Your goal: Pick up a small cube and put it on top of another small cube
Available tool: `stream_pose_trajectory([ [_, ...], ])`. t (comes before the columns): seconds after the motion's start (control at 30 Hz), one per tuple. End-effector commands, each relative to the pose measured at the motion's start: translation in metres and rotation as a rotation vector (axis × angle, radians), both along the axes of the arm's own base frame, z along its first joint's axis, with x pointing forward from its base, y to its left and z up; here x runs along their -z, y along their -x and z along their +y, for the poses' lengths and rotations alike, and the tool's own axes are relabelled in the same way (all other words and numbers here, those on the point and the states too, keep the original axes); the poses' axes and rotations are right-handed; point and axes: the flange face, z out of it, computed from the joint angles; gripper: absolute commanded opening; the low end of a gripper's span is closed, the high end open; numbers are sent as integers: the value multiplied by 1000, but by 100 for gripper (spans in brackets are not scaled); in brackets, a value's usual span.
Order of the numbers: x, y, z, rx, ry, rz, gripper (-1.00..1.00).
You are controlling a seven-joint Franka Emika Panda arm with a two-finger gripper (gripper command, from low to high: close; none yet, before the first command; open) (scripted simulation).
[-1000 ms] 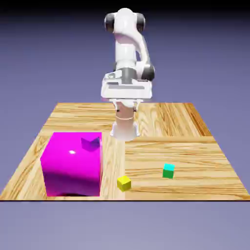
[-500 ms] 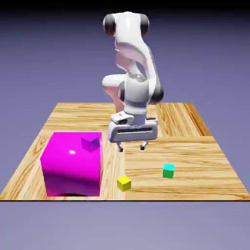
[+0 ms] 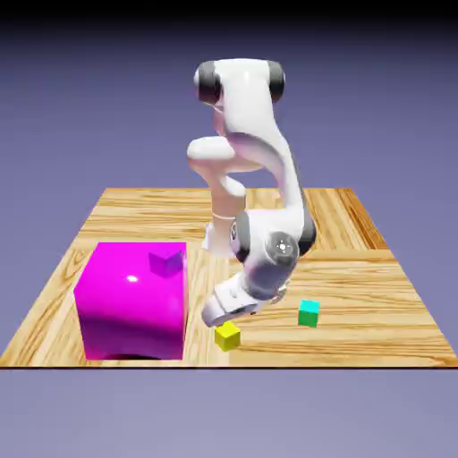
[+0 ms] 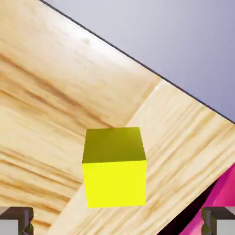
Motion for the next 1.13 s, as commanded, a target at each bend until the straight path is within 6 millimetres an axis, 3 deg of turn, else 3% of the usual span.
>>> stream_pose_trajectory([
  [0.0,2,0,0,-2,3,7,0],
  [0.03,2,0,0,-2,3,7,0],
  [0.13,54,21,-15,-2,3,7,0],
  [0.17,62,25,-17,-2,3,7,0],
  [0.2,62,25,-17,-2,3,7,-100],
  [0.23,62,25,-17,-2,3,7,-100],
  [0.37,0,2,8,19,0,2,-100],
  [0.57,-22,32,94,248,-16,-21,-100],
  [0.77,-48,74,175,462,0,6,-100],
  [0.83,-49,75,177,468,1,7,-100],
  [0.97,10,105,173,469,1,8,-100],
  [1.0,10,105,173,469,1,8,100],
  [1.03,10,105,173,469,1,8,100],
  [1.1,-20,89,176,469,1,8,100],
])
